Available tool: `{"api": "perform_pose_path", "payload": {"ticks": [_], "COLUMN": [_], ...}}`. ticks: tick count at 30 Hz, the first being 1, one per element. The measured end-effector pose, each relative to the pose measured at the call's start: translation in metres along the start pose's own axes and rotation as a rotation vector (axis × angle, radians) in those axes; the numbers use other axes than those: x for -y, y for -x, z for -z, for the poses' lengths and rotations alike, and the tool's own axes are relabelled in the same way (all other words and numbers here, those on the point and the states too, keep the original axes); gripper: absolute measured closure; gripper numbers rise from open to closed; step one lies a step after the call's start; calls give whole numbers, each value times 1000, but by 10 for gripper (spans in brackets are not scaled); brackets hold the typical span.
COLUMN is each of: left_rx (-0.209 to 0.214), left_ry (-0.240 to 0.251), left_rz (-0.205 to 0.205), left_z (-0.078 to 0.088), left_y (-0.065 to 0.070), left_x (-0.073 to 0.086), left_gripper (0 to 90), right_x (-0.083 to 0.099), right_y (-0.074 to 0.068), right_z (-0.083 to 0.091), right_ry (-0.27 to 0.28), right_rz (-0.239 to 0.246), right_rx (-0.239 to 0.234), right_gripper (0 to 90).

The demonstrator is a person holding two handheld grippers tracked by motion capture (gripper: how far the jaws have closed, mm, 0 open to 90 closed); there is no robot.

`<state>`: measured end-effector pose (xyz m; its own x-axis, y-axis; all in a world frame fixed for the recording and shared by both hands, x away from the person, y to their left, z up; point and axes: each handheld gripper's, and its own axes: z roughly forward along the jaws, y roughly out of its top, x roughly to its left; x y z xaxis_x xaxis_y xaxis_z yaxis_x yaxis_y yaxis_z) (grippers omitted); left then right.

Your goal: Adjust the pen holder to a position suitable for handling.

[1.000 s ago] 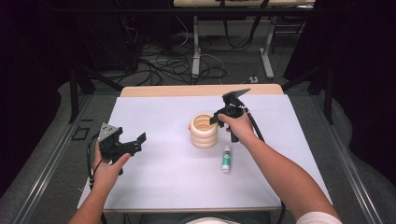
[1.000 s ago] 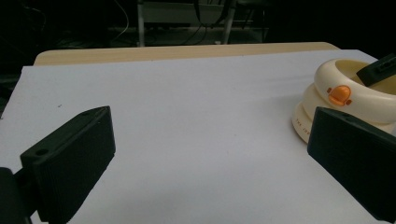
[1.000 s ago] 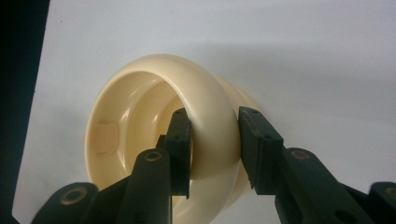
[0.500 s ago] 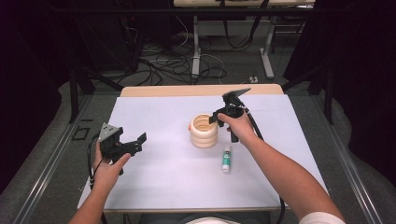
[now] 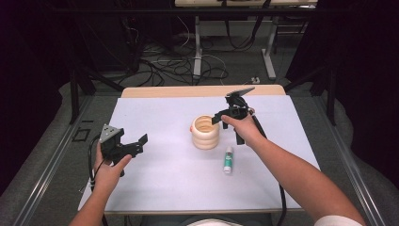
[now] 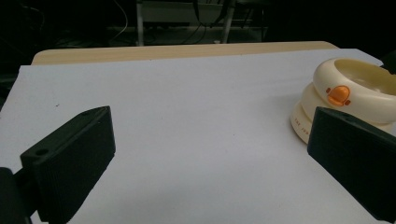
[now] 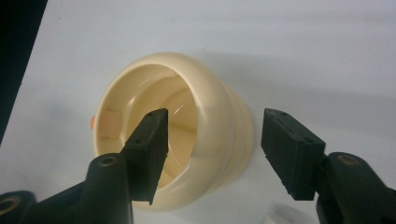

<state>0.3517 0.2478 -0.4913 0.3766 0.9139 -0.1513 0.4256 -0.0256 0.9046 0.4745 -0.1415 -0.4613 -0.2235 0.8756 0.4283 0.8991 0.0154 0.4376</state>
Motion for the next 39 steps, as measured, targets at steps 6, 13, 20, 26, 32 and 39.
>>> {"api": "perform_pose_path", "payload": {"ticks": [6,13,20,26,32,39], "left_rx": [-1,-1,-2,-3,-3,-3], "left_ry": [5,4,3,1,3,-2], "left_rz": [7,4,6,6,4,6], "left_z": [0,0,1,1,1,0], "left_y": [1,-1,-1,-2,-1,-1], "left_x": [-1,0,0,0,0,0], "left_gripper": [10,10,10,10,10,10], "right_x": [6,11,19,34,48,58], "right_y": [-2,-4,-2,4,12,20], "right_z": [2,6,14,17,19,17], "right_ry": [-18,-40,-42,-53,-98,-118], "right_rz": [42,38,11,2,-20,-73], "right_rx": [41,78,127,147,171,156], "right_gripper": [318,263,259,282,305,354]}}
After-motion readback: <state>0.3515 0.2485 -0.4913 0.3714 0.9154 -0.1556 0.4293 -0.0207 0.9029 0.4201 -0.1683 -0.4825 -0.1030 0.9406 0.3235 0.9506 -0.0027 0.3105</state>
